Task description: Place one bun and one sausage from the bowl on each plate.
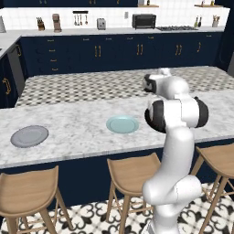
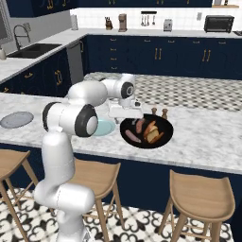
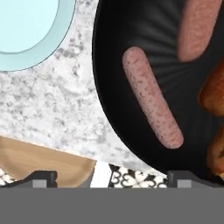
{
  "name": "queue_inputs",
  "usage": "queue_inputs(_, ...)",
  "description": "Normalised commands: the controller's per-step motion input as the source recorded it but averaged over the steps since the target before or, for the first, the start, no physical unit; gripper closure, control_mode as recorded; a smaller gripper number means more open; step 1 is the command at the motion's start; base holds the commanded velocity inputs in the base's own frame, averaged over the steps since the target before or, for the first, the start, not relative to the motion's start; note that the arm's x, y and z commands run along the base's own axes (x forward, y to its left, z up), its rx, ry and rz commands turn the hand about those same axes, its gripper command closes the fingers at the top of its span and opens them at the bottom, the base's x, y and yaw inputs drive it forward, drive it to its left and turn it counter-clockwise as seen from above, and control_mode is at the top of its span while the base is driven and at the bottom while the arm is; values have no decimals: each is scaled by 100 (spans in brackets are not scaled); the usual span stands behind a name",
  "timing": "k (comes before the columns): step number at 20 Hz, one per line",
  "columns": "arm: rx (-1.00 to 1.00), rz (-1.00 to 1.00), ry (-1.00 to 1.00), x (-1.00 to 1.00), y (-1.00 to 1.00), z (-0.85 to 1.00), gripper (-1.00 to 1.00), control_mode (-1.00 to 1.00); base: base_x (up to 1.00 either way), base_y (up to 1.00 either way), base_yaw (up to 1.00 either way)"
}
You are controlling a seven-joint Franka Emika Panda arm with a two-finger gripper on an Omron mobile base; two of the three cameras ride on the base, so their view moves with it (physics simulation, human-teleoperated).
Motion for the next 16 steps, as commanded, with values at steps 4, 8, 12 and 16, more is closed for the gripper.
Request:
queue_inputs(4, 7, 29, -10, 13, -24, -62, -100, -100, 0, 0, 0)
queue_inputs(8, 13, 29, -6, 13, -13, -32, -100, -100, 0, 0, 0)
queue_inputs(12, 9, 20, -8, 29, -1, -51, -100, -100, 0, 0, 0)
queue_inputs(16, 5, 7, 0, 38, 0, -47, -100, -100, 0, 0, 0)
